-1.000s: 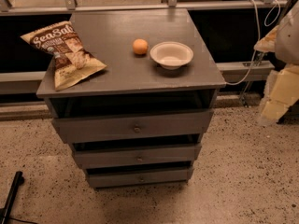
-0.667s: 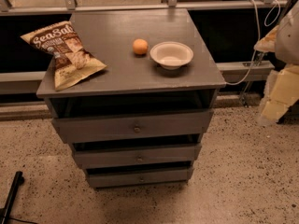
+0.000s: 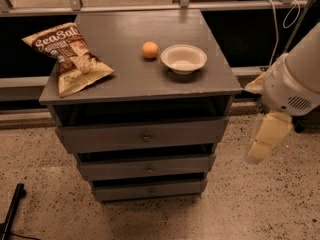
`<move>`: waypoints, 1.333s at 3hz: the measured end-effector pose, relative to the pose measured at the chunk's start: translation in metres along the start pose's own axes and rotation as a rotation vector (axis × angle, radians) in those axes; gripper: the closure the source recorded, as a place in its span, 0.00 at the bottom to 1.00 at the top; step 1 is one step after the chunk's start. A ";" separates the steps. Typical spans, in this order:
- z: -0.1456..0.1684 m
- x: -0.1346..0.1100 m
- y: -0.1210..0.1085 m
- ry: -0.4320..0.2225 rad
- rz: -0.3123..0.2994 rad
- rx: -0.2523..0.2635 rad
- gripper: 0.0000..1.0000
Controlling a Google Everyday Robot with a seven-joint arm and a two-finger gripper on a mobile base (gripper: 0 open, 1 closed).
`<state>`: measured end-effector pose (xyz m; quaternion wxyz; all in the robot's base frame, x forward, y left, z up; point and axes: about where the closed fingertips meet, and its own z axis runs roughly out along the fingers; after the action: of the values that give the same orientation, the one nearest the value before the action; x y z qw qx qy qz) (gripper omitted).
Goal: Open top drawer
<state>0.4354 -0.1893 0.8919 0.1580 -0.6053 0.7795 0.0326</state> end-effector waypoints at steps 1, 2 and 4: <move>0.065 -0.001 0.010 -0.059 -0.019 -0.055 0.00; 0.136 0.001 0.007 -0.145 -0.076 -0.083 0.00; 0.174 0.002 0.001 -0.199 -0.126 -0.100 0.00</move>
Offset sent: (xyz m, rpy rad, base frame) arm 0.0345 0.0428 -0.1852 0.1921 0.0031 0.1706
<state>0.4703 -0.1488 0.7260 0.2058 -0.6541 0.7177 0.1213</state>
